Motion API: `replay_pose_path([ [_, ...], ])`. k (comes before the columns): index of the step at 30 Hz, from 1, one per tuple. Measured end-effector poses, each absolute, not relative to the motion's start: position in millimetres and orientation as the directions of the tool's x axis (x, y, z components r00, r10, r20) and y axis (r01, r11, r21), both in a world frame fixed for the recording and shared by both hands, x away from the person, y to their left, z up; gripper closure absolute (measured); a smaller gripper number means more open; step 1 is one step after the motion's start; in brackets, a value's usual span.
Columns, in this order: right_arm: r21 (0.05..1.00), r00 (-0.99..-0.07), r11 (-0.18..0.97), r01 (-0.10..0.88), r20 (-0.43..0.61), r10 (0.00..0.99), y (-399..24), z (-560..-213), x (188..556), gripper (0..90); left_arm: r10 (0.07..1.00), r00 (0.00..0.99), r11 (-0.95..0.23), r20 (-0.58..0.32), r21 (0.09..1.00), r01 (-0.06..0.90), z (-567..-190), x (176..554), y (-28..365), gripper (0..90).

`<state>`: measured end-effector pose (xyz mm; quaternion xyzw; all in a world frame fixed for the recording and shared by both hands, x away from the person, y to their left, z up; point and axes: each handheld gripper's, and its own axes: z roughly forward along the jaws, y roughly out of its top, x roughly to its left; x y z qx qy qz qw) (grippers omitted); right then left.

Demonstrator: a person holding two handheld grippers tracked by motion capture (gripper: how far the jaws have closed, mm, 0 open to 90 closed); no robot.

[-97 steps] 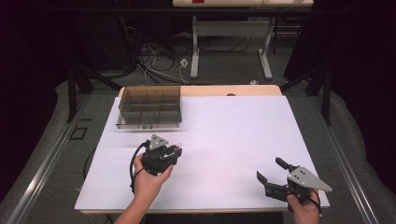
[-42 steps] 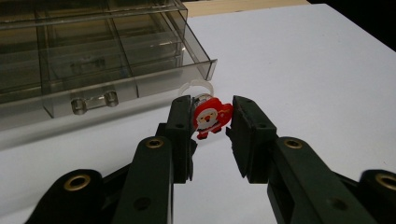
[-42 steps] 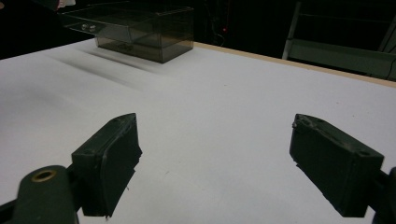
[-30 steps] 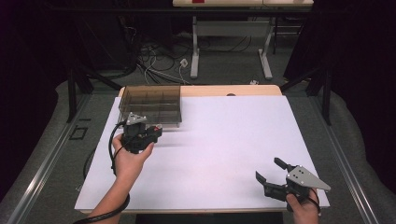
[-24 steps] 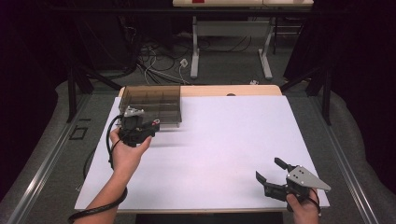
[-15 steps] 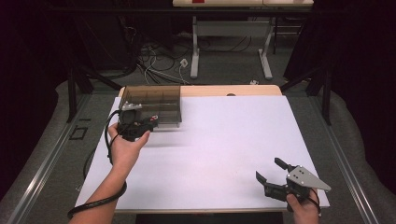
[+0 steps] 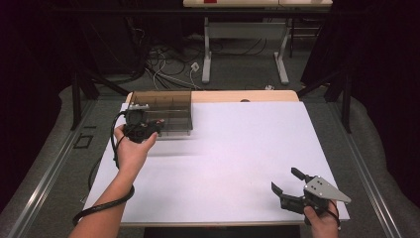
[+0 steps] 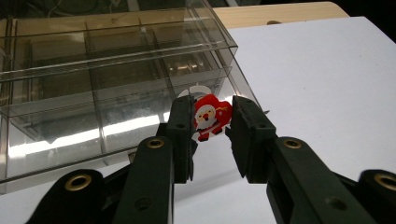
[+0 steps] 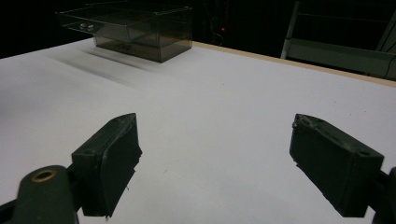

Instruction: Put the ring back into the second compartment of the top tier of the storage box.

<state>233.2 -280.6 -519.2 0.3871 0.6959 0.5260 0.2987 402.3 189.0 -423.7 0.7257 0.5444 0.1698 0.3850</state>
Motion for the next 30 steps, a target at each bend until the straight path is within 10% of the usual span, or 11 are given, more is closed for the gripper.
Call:
replay_pose_path([
  [30, 0.96, -0.523, 0.149, 0.237, -0.003, 0.852, -279.2, -520.1, 232.8, 14.9, 0.934, 0.234, 0.008, -0.269, 0.671, 0.741, -437.5, 433.4, 211.9, 69.9],
])
